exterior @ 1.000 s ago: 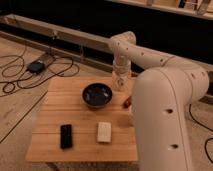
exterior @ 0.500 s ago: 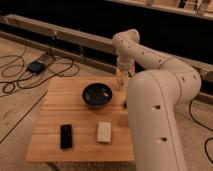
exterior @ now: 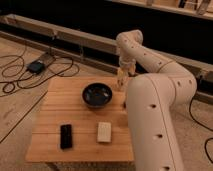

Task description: Place the bottle in the ceramic bowl

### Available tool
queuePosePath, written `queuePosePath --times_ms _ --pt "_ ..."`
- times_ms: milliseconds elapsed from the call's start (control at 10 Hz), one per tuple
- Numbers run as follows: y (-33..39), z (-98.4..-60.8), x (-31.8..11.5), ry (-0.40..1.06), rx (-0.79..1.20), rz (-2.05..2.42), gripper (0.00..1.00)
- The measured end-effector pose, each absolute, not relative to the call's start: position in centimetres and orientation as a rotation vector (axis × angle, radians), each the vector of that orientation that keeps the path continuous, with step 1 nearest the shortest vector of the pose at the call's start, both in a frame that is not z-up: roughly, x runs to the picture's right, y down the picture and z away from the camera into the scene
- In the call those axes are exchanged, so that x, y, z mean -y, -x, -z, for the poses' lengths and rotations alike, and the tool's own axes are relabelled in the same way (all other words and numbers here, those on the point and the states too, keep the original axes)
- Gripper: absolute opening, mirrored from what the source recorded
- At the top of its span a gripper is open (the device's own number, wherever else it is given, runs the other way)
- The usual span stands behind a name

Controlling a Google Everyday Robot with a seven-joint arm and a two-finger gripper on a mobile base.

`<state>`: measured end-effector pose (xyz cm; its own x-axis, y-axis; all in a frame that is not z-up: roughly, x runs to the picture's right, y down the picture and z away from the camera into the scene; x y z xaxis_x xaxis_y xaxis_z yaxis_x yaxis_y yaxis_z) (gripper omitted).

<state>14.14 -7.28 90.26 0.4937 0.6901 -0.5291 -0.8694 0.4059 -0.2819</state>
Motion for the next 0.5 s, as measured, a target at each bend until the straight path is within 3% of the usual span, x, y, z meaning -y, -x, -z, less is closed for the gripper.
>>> queuePosePath --times_ms 500 --pt "-14.7 -92.2 6.9 0.597 -0.295 -1.037 0.65"
